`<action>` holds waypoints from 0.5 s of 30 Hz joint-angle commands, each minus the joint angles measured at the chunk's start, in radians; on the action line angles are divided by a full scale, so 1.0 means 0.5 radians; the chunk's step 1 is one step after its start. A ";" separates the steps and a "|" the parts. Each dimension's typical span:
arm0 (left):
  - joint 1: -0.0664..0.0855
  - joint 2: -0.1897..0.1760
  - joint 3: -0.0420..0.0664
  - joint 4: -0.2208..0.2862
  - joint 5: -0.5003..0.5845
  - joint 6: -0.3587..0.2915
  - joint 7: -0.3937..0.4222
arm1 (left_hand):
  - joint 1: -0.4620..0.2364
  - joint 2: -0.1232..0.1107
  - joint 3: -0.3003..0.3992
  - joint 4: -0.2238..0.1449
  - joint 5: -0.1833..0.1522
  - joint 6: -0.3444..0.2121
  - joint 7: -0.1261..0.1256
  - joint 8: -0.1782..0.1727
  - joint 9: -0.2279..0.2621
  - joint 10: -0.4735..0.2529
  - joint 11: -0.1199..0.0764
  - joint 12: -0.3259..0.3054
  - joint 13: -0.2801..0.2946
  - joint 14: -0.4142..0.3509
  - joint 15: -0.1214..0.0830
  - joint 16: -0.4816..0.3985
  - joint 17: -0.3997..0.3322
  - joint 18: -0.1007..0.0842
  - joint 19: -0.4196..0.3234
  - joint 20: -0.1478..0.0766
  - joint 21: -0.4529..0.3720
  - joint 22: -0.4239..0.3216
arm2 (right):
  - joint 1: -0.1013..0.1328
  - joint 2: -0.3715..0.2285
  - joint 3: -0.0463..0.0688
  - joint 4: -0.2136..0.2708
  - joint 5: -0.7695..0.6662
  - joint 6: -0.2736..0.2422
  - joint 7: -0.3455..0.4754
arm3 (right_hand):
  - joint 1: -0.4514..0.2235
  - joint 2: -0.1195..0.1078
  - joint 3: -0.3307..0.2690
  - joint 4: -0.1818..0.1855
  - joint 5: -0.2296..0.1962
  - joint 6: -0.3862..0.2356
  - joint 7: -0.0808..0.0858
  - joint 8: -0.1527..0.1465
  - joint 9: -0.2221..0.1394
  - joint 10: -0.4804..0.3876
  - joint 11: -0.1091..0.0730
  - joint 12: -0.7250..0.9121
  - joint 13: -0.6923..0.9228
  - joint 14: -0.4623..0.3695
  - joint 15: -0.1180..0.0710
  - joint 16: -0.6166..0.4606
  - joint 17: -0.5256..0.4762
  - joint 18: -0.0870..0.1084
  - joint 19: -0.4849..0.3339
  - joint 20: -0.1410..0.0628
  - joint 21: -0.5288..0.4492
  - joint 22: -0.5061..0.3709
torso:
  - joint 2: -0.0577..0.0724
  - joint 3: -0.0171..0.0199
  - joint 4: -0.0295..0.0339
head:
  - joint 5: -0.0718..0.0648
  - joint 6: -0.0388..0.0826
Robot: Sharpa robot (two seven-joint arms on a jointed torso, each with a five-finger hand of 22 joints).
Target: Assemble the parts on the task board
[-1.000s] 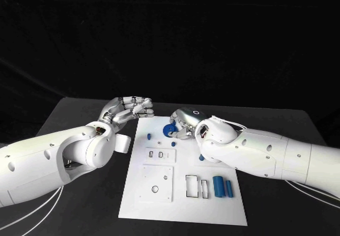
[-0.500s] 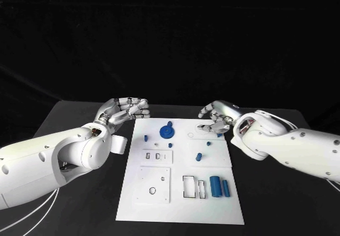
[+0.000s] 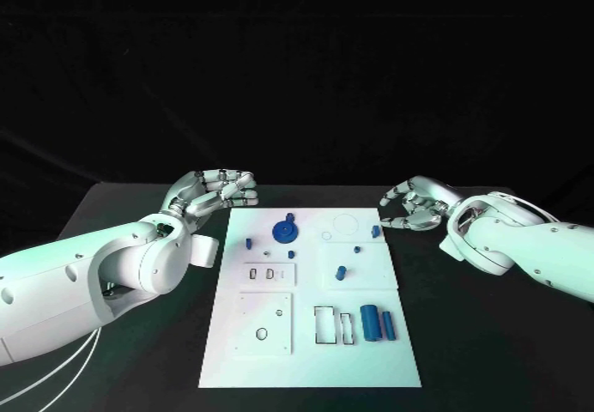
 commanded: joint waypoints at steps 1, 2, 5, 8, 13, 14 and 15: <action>0.003 0.007 0.001 -0.006 0.007 0.044 0.023 | 0.019 0.009 -0.013 0.001 -0.008 -0.012 0.002 -0.010 0.002 -0.011 0.002 -0.007 0.002 -0.011 0.004 -0.014 0.002 0.035 -0.002 0.015 -0.010 -0.002 | -0.015 0.014 0.000 -0.036 -0.009 0.107 0.091 | 0.027 0.006 -0.002 -0.010 0.010 -0.012 -0.006 -0.003 -0.004 -0.010 -0.003 -0.013 0.110 0.209 0.013 0.008 0.526 -0.002 0.091 0.014 -0.008 0.409 | 0.000 0.0108 -0.002 | 0.016 -0.001; 0.003 0.008 0.001 -0.009 0.007 0.045 0.024 | 0.019 0.009 -0.013 0.001 -0.008 -0.012 0.002 -0.010 0.002 -0.011 0.002 -0.007 0.002 -0.011 0.004 -0.014 0.002 0.035 -0.002 0.015 -0.010 -0.002 | -0.021 0.019 0.000 -0.046 -0.018 0.112 0.093 | 0.034 0.007 0.000 -0.015 0.015 -0.009 -0.008 -0.001 -0.005 -0.009 -0.005 -0.011 0.113 0.209 0.012 0.008 0.526 -0.002 0.092 0.014 -0.008 0.410 | 0.000 0.0117 -0.003 | 0.022 -0.001; 0.003 0.010 0.001 -0.016 0.007 0.046 0.024 | 0.019 0.009 -0.013 0.001 -0.008 -0.012 0.002 -0.010 0.002 -0.011 0.002 -0.007 0.002 -0.011 0.004 -0.014 0.002 0.035 -0.002 0.015 -0.010 -0.002 | -0.035 0.038 0.000 -0.076 -0.041 0.122 0.096 | 0.051 0.012 0.008 -0.026 0.025 0.000 -0.014 0.005 -0.007 -0.006 -0.011 -0.009 0.115 0.209 0.007 0.008 0.526 -0.003 0.094 0.011 -0.006 0.412 | 0.003 0.0113 0.000 | 0.020 -0.003; 0.002 0.013 0.001 -0.021 0.007 0.046 0.024 | 0.019 0.009 -0.013 0.001 -0.008 -0.012 0.002 -0.010 0.002 -0.011 0.002 -0.007 0.002 -0.011 0.004 -0.014 0.002 0.035 -0.002 0.015 -0.010 -0.002 | -0.047 0.062 0.000 -0.114 -0.053 0.125 0.095 | 0.058 0.013 0.013 -0.031 0.028 0.003 -0.014 0.007 -0.008 -0.006 -0.012 -0.009 0.116 0.209 0.005 0.008 0.526 -0.003 0.094 0.009 -0.006 0.413 | 0.004 0.0110 0.001 | 0.024 -0.005; 0.002 0.017 0.001 -0.024 0.007 0.047 0.024 | 0.025 0.010 -0.014 -0.002 -0.007 -0.011 0.001 -0.010 0.004 -0.011 0.000 -0.007 0.002 -0.012 0.003 -0.016 0.005 0.035 -0.002 0.015 -0.012 -0.004 | -0.064 0.086 0.000 -0.148 -0.064 0.127 0.092 | 0.065 0.014 0.018 -0.036 0.033 0.004 -0.008 0.008 -0.011 -0.004 -0.007 -0.008 0.117 0.209 0.006 0.008 0.526 -0.005 0.099 0.008 -0.001 0.418 | 0.009 0.0098 0.008 | 0.023 -0.014; 0.002 0.017 0.001 -0.024 0.007 0.047 0.024 | 0.025 0.010 -0.014 -0.002 -0.007 -0.011 0.001 -0.010 0.004 -0.011 0.000 -0.007 0.002 -0.012 0.003 -0.016 0.005 0.035 -0.002 0.015 -0.012 -0.004 | -0.067 0.091 0.000 -0.152 -0.068 0.131 0.092 | 0.066 0.014 0.019 -0.038 0.034 0.004 -0.007 0.008 -0.011 -0.003 -0.006 -0.007 0.118 0.209 0.007 0.008 0.526 -0.005 0.099 0.008 -0.001 0.418 | 0.010 0.0103 0.009 | 0.024 -0.014; 0.002 0.017 0.001 -0.024 0.007 0.047 0.024 | 0.025 0.010 -0.014 -0.002 -0.007 -0.011 0.001 -0.010 0.004 -0.011 0.000 -0.007 0.002 -0.012 0.003 -0.016 0.005 0.035 -0.002 0.015 -0.012 -0.004 | -0.069 0.094 0.000 -0.155 -0.070 0.133 0.092 | 0.068 0.014 0.020 -0.039 0.036 0.004 -0.006 0.008 -0.012 -0.003 -0.006 -0.007 0.118 0.209 0.007 0.008 0.526 -0.005 0.099 0.008 -0.001 0.418 | 0.011 0.0107 0.010 | 0.025 -0.015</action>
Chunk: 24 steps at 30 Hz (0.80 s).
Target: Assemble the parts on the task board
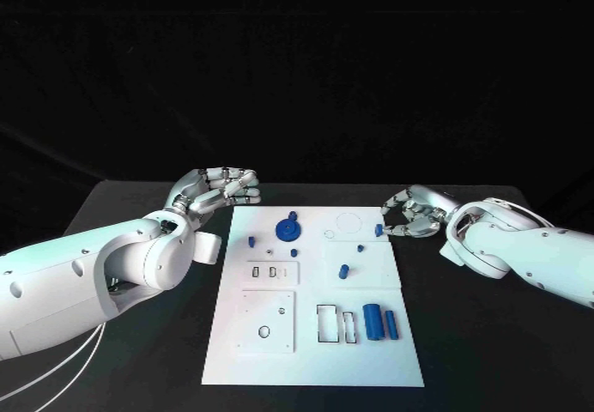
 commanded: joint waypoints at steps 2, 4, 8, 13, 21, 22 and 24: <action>0.003 0.004 0.001 0.001 0.006 0.037 0.022 | 0.014 -0.001 -0.014 -0.001 -0.007 -0.011 0.001 -0.009 0.002 -0.011 0.000 -0.007 0.002 -0.012 0.003 -0.006 0.002 0.035 -0.002 0.015 -0.012 -0.002 | -0.012 0.013 0.000 -0.011 -0.050 0.057 0.027 | 0.025 0.006 0.005 -0.012 0.012 0.005 -0.005 0.008 -0.004 -0.002 -0.005 -0.006 0.119 0.209 0.008 0.008 0.526 -0.005 0.099 0.009 -0.001 0.419 | 0.006 0.0010 0.007 | 0.001 -0.006; 0.003 0.003 0.001 0.001 0.006 0.037 0.022 | 0.014 -0.001 -0.014 -0.001 -0.007 -0.011 0.001 -0.009 0.002 -0.011 0.000 -0.007 0.002 -0.012 0.003 -0.006 0.002 0.035 -0.002 0.015 -0.012 -0.002 | -0.019 0.017 0.000 -0.012 -0.053 0.061 0.026 | 0.025 0.006 0.005 -0.013 0.013 0.005 -0.005 0.008 -0.004 -0.002 -0.004 -0.005 0.120 0.209 0.008 0.008 0.526 -0.005 0.099 0.009 -0.001 0.419 | 0.007 0.0008 0.006 | 0.002 -0.005; 0.003 0.000 0.002 0.000 0.006 0.036 0.022 | 0.014 -0.001 -0.014 -0.001 -0.007 -0.011 0.001 -0.009 0.002 -0.011 0.000 -0.007 0.002 -0.012 0.003 -0.006 0.002 0.035 -0.002 0.015 -0.012 -0.002 | -0.027 0.019 0.000 -0.008 -0.056 0.065 0.026 | 0.026 0.006 0.008 -0.015 0.021 0.010 -0.002 0.011 -0.005 0.002 -0.002 -0.002 0.124 0.209 0.010 0.008 0.526 -0.005 0.099 0.009 -0.001 0.418 | 0.006 0.0013 0.002 | 0.006 -0.017; 0.003 -0.002 0.002 0.000 0.006 0.035 0.021 | 0.014 -0.001 -0.014 -0.001 -0.007 -0.011 0.001 -0.009 0.002 -0.011 0.000 -0.007 0.002 -0.012 0.003 -0.006 0.002 0.035 -0.002 0.015 -0.012 -0.002 | -0.031 0.022 0.000 -0.003 -0.058 0.065 0.025 | 0.019 0.006 0.016 -0.015 0.030 0.033 0.001 0.023 -0.005 0.009 0.002 0.004 0.130 0.209 0.014 0.008 0.526 -0.005 0.100 0.012 0.000 0.420 | 0.004 0.0001 0.001 | 0.003 -0.022; 0.003 -0.004 0.002 0.000 0.006 0.035 0.020 | 0.014 -0.001 -0.014 -0.001 -0.007 -0.011 0.001 -0.009 0.002 -0.011 0.000 -0.007 0.002 -0.012 0.003 -0.006 0.002 0.035 -0.002 0.015 -0.012 -0.002 | -0.034 0.033 0.000 -0.001 -0.058 0.054 0.011 | 0.013 0.015 0.036 -0.015 0.035 0.062 -0.001 0.039 -0.006 0.029 0.001 0.023 0.151 0.209 0.015 0.008 0.526 -0.011 0.116 0.014 0.015 0.436 | 0.004 -0.0001 0.006 | -0.001 -0.024; 0.003 -0.005 0.002 -0.001 0.006 0.034 0.020 | 0.014 -0.001 -0.014 -0.001 -0.007 -0.011 0.001 -0.009 0.002 -0.011 0.000 -0.007 0.002 -0.012 0.003 -0.006 0.002 0.035 -0.002 0.015 -0.012 -0.002 | -0.034 0.035 0.000 -0.002 -0.058 0.049 0.009 | 0.013 0.015 0.036 -0.015 0.035 0.062 -0.001 0.039 -0.006 0.029 0.001 0.023 0.151 0.209 0.015 0.008 0.526 -0.011 0.116 0.014 0.015 0.436 | 0.004 0.0004 0.006 | -0.001 -0.024; 0.003 -0.006 0.002 -0.001 0.006 0.034 0.020 | 0.014 -0.001 -0.014 -0.001 -0.007 -0.011 0.001 -0.009 0.002 -0.011 0.000 -0.007 0.002 -0.012 0.003 -0.006 0.002 0.035 -0.002 0.015 -0.012 -0.002 | -0.034 0.038 0.000 -0.002 -0.058 0.038 0.006 | 0.011 0.016 0.038 -0.014 0.034 0.065 -0.001 0.040 -0.006 0.034 0.001 0.028 0.157 0.209 0.015 0.008 0.526 -0.012 0.118 0.014 0.018 0.438 | 0.004 0.0007 0.005 | -0.001 -0.022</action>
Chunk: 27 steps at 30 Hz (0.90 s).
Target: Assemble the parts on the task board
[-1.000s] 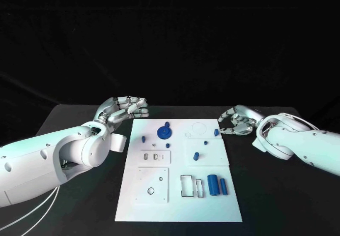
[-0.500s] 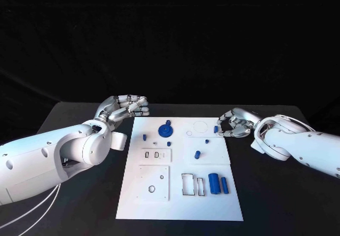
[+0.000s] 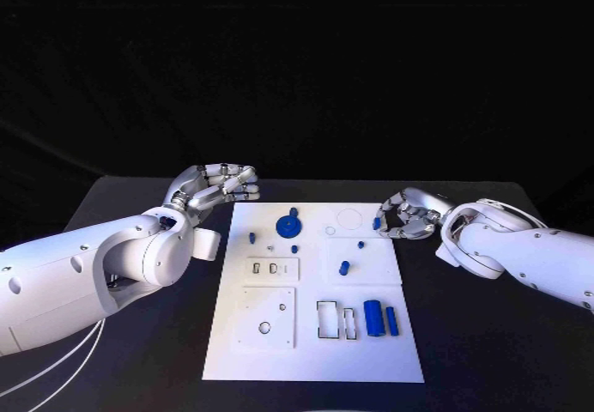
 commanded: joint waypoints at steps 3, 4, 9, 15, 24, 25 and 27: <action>0.003 0.001 0.002 0.002 0.005 0.032 0.020 | 0.014 -0.001 -0.014 -0.002 -0.007 -0.011 0.001 -0.010 0.002 -0.011 0.000 -0.007 0.002 -0.012 0.003 -0.006 0.002 0.035 -0.002 0.015 -0.012 -0.002 | -0.002 0.011 0.000 0.000 -0.026 -0.006 -0.005 | -0.004 0.007 0.015 0.002 0.007 0.019 0.004 0.010 -0.003 0.017 -0.003 0.013 0.156 0.209 0.015 0.008 0.526 -0.013 0.122 0.015 0.013 0.443 | -0.001 0.0003 -0.001 | -0.001 0.001; 0.003 0.001 0.002 0.002 0.005 0.032 0.020 | 0.014 -0.001 -0.014 -0.002 -0.007 -0.011 0.001 -0.010 0.002 -0.011 0.000 -0.007 0.002 -0.012 0.003 -0.006 0.002 0.035 -0.002 0.015 -0.012 -0.002 | -0.002 0.014 0.000 -0.001 -0.026 -0.010 -0.007 | -0.008 0.007 0.015 0.003 0.004 0.019 0.004 0.010 -0.004 0.018 -0.003 0.015 0.158 0.209 0.015 0.008 0.526 -0.013 0.123 0.015 0.014 0.444 | -0.001 0.0005 -0.001 | -0.001 0.001; 0.003 0.001 0.002 0.002 0.005 0.034 0.017 | 0.014 -0.001 -0.014 -0.002 -0.007 -0.011 0.001 -0.010 0.002 -0.011 0.000 -0.007 0.002 -0.012 0.003 -0.006 0.002 0.035 -0.002 0.015 -0.012 -0.002 | -0.003 0.029 0.000 -0.013 -0.025 -0.024 -0.022 | -0.019 0.013 0.021 0.010 0.000 0.023 0.003 0.012 -0.006 0.023 -0.003 0.019 0.162 0.209 0.015 0.008 0.526 -0.015 0.128 0.015 0.019 0.448 | 0.001 0.0006 0.000 | -0.006 0.001; 0.003 0.000 0.002 0.003 0.005 0.034 0.014 | 0.014 -0.001 -0.014 -0.002 -0.007 -0.011 0.001 -0.010 0.002 -0.011 0.000 -0.007 0.002 -0.012 0.003 -0.006 0.002 0.035 -0.002 0.015 -0.012 -0.002 | -0.004 0.045 0.000 -0.026 -0.023 -0.042 -0.039 | -0.032 0.029 0.048 0.019 -0.003 0.054 -0.003 0.027 -0.007 0.036 -0.008 0.031 0.174 0.209 0.011 0.008 0.526 -0.019 0.138 0.013 0.030 0.459 | 0.002 -0.0003 -0.001 | -0.009 -0.001; 0.003 -0.001 0.002 0.004 0.005 0.035 0.013 | 0.020 0.003 -0.018 -0.003 -0.008 -0.011 0.001 -0.011 0.006 -0.012 0.000 -0.007 0.002 -0.012 0.003 -0.010 0.008 0.036 -0.001 0.015 -0.014 -0.004 | -0.010 0.066 0.000 -0.041 -0.023 -0.060 -0.062 | -0.043 0.051 0.130 0.013 -0.035 0.173 -0.039 0.088 0.005 0.069 -0.039 0.058 0.206 0.209 -0.014 0.008 0.526 -0.024 0.154 -0.008 0.046 0.475 | 0.003 0.0006 0.002 | -0.007 -0.005; 0.003 -0.002 0.002 0.004 0.005 0.035 0.013 | 0.020 0.003 -0.018 -0.003 -0.008 -0.011 0.001 -0.011 0.006 -0.012 0.000 -0.007 0.002 -0.012 0.003 -0.010 0.008 0.036 -0.001 0.015 -0.014 -0.004 | -0.010 0.068 0.000 -0.042 -0.024 -0.060 -0.064 | -0.044 0.051 0.132 0.013 -0.036 0.176 -0.040 0.089 0.006 0.070 -0.040 0.059 0.207 0.209 -0.015 0.008 0.526 -0.024 0.154 -0.009 0.046 0.476 | 0.002 0.0009 0.001 | -0.005 -0.005; 0.003 -0.003 0.002 0.004 0.005 0.035 0.013 | 0.020 0.003 -0.018 -0.003 -0.008 -0.011 0.001 -0.011 0.006 -0.012 0.000 -0.007 0.002 -0.012 0.003 -0.010 0.008 0.036 -0.001 0.015 -0.014 -0.004 | -0.012 0.071 0.000 -0.047 -0.027 -0.061 -0.069 | -0.045 0.052 0.137 0.012 -0.038 0.183 -0.042 0.093 0.008 0.071 -0.042 0.060 0.208 0.209 -0.017 0.008 0.526 -0.024 0.154 -0.011 0.046 0.476 | 0.001 0.0010 -0.001 | 0.000 -0.011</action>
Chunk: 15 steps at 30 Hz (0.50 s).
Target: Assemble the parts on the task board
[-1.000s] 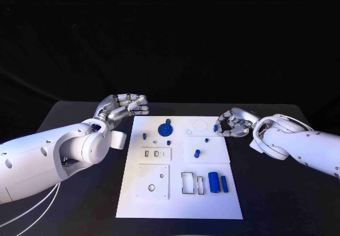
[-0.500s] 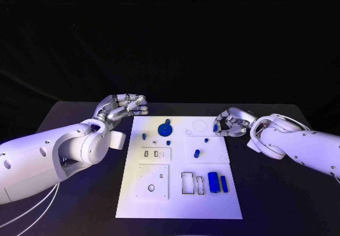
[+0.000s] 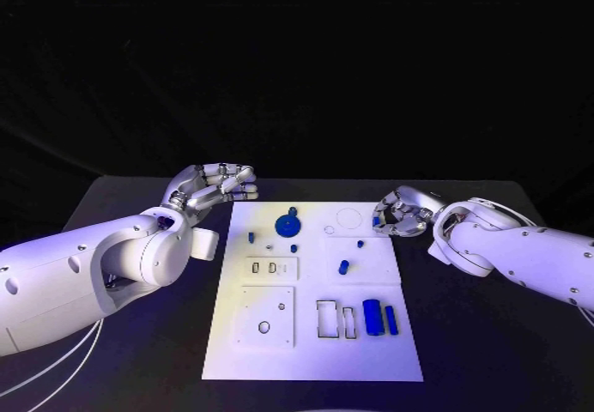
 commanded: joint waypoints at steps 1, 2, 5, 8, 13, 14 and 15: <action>0.003 0.000 0.002 0.004 0.004 0.034 0.014 | 0.020 0.003 -0.010 0.005 -0.008 -0.011 0.001 -0.011 0.002 -0.012 0.000 -0.007 0.002 -0.012 0.003 -0.010 0.002 0.036 -0.001 0.015 -0.007 -0.002 | -0.004 0.005 0.000 -0.007 -0.027 -0.011 -0.029 | -0.010 0.018 0.013 -0.002 -0.010 0.019 0.000 0.008 0.002 0.017 -0.004 0.013 0.209 0.209 -0.017 0.008 0.527 -0.024 0.154 -0.011 0.008 0.475 | -0.001 0.0004 -0.002 | 0.005 -0.007; 0.003 -0.001 0.002 0.005 0.004 0.034 0.014 | 0.020 0.003 -0.010 0.005 -0.008 -0.011 0.001 -0.011 0.002 -0.012 0.000 -0.007 0.002 -0.012 0.003 -0.010 0.002 0.036 -0.001 0.015 -0.007 -0.002 | -0.005 0.005 0.000 -0.008 -0.031 -0.014 -0.031 | -0.010 0.018 0.017 -0.003 -0.012 0.025 -0.003 0.011 0.004 0.020 -0.006 0.016 0.213 0.209 -0.019 0.008 0.527 -0.026 0.157 -0.013 0.011 0.478 | 0.000 -0.0001 -0.003 | 0.002 -0.009; 0.003 -0.002 0.002 0.005 0.004 0.034 0.014 | 0.020 0.003 -0.010 0.005 -0.008 -0.011 0.001 -0.011 0.002 -0.012 0.000 -0.007 0.002 -0.012 0.003 -0.010 0.002 0.036 -0.001 0.015 -0.007 -0.002 | -0.006 0.006 0.000 -0.011 -0.040 -0.024 -0.038 | -0.005 0.025 0.033 -0.009 -0.018 0.040 -0.009 0.020 0.007 0.022 -0.012 0.016 0.214 0.209 -0.025 0.008 0.527 -0.026 0.159 -0.018 0.013 0.479 | 0.000 0.0000 -0.003 | 0.002 -0.012; 0.003 -0.004 0.002 0.005 0.004 0.034 0.013 | 0.020 0.003 -0.010 0.005 -0.008 -0.011 0.001 -0.011 0.002 -0.012 0.000 -0.007 0.002 -0.012 0.003 -0.010 0.002 0.036 -0.001 0.015 -0.007 -0.002 | -0.007 0.006 0.000 -0.013 -0.051 -0.056 -0.042 | 0.010 0.048 0.091 -0.029 -0.086 0.063 -0.022 0.035 0.015 0.027 -0.024 0.019 0.218 0.209 -0.037 0.008 0.527 -0.027 0.162 -0.030 0.016 0.483 | -0.001 0.0006 -0.003 | 0.002 -0.014; 0.003 -0.006 0.002 0.006 0.004 0.035 0.011 | 0.020 0.003 -0.010 0.005 -0.008 -0.011 0.001 -0.011 0.002 -0.012 0.000 -0.007 0.002 -0.012 0.003 -0.010 0.002 0.036 -0.001 0.015 -0.007 -0.002 | -0.008 0.006 0.000 -0.006 -0.083 -0.134 -0.027 | 0.031 0.080 0.145 -0.054 -0.091 0.094 -0.034 0.057 0.030 0.038 -0.036 0.027 0.230 0.209 -0.047 0.008 0.527 -0.032 0.175 -0.040 0.029 0.495 | 0.000 0.0021 -0.002 | 0.000 -0.012; 0.003 -0.006 0.002 0.006 0.004 0.035 0.011 | 0.020 0.003 -0.010 0.005 -0.008 -0.011 0.001 -0.011 0.002 -0.012 0.000 -0.007 0.002 -0.012 0.003 -0.010 0.002 0.036 -0.001 0.015 -0.007 -0.002 | -0.008 0.006 0.000 -0.002 -0.098 -0.154 -0.020 | 0.033 0.085 0.153 -0.058 -0.090 0.097 -0.035 0.060 0.032 0.040 -0.037 0.029 0.232 0.209 -0.048 0.008 0.527 -0.034 0.178 -0.041 0.033 0.499 | 0.000 0.0028 -0.002 | 0.000 -0.011; 0.003 -0.006 0.002 0.006 0.004 0.035 0.011 | 0.020 0.003 -0.010 0.005 -0.008 -0.011 0.001 -0.011 0.002 -0.012 0.000 -0.007 0.002 -0.012 0.003 -0.010 0.002 0.036 -0.001 0.015 -0.007 -0.002 | -0.008 0.005 0.000 0.004 -0.113 -0.174 -0.013 | 0.036 0.091 0.161 -0.062 -0.090 0.102 -0.038 0.065 0.035 0.044 -0.039 0.032 0.236 0.209 -0.050 0.008 0.527 -0.035 0.182 -0.043 0.037 0.503 | 0.000 0.0028 -0.002 | 0.000 -0.011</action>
